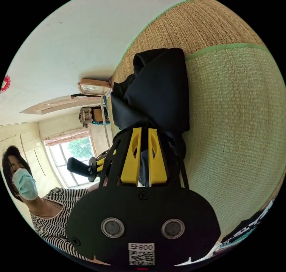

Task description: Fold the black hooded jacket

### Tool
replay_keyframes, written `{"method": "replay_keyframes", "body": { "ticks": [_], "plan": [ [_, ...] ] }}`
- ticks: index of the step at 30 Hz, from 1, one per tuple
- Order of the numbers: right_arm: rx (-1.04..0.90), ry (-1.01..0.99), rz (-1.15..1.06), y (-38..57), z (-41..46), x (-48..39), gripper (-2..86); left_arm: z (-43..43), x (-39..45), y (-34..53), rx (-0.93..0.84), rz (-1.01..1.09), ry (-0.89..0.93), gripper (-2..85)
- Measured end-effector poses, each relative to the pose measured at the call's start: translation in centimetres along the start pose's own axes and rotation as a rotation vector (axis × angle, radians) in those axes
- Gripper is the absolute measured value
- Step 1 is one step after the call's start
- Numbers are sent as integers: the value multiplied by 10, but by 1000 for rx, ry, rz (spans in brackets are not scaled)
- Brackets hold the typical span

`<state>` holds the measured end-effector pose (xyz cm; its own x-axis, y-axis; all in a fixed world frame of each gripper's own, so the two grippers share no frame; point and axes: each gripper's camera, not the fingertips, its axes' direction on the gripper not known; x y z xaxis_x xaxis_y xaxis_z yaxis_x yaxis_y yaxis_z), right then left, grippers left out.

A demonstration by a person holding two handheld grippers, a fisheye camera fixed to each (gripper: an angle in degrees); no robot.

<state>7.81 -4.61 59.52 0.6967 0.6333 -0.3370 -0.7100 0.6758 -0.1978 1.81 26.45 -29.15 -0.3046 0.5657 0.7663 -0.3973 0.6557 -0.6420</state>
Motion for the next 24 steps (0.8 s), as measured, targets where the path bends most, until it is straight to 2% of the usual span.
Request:
{"method": "replay_keyframes", "body": {
  "ticks": [4,7,14,20,24],
  "plan": [
    [118,-68,-223,8,-29,-30,19,-16,-12,-1,78,-69,46,26],
    [114,30,-269,13,-40,-28,16,-28,-31,10,140,-148,97,25],
    [15,36,-116,18,-22,40,16,-31,-133,61,107,-499,-35,13],
    [134,47,-30,41,-33,62,15,-34,-215,71,85,-619,-121,3],
    [129,160,-110,42,-19,36,12,-18,-250,68,-24,-640,-171,2]
  ]
}}
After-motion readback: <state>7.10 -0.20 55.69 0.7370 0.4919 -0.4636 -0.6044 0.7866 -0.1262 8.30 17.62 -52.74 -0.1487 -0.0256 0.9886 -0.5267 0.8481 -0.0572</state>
